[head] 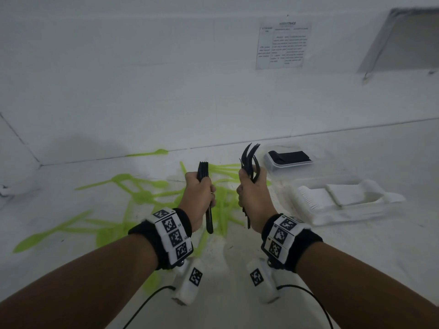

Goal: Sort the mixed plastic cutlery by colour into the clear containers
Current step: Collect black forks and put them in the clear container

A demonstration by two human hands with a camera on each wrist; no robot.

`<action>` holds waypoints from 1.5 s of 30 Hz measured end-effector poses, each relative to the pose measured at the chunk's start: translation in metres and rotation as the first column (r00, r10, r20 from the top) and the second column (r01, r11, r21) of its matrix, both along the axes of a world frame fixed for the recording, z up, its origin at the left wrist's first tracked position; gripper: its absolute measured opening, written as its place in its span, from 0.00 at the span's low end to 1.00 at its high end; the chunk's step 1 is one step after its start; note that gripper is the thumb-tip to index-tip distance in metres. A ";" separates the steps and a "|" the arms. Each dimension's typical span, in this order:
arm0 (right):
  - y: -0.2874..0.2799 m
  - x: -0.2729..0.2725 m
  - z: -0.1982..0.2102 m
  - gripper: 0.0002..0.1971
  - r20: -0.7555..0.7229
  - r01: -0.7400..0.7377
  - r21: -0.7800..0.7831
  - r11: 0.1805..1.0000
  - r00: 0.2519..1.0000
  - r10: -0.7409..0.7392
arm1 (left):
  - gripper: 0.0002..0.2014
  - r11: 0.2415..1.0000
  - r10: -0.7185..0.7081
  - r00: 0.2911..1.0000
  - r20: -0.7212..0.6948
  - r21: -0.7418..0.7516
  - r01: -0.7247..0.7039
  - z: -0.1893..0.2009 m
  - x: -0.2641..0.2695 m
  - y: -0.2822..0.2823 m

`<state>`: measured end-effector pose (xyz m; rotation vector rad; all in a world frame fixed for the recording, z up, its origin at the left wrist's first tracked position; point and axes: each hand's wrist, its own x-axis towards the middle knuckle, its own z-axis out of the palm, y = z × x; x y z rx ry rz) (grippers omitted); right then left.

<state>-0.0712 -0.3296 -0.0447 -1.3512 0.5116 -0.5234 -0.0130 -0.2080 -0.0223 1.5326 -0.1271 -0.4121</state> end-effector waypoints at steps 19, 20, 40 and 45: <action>0.020 -0.002 -0.001 0.09 0.010 -0.214 -0.111 0.970 0.976 0.217 | 0.09 0.982 -0.056 0.994 -0.095 -0.187 0.038 -0.004 -0.004 -0.006; 0.021 -0.001 -0.002 0.08 0.016 -0.208 -0.096 0.973 0.977 0.211 | 0.09 0.979 -0.057 0.994 -0.090 -0.200 0.038 -0.004 -0.004 -0.006; 0.029 0.000 0.014 0.09 0.024 -0.183 0.068 0.981 0.983 0.182 | 0.10 0.977 -0.021 0.999 -0.049 -0.211 0.010 -0.012 0.002 0.005; 0.036 0.000 0.014 0.09 0.054 -0.134 0.085 0.987 0.990 0.130 | 0.12 0.972 -0.007 1.000 -0.002 -0.234 0.007 -0.014 0.004 0.006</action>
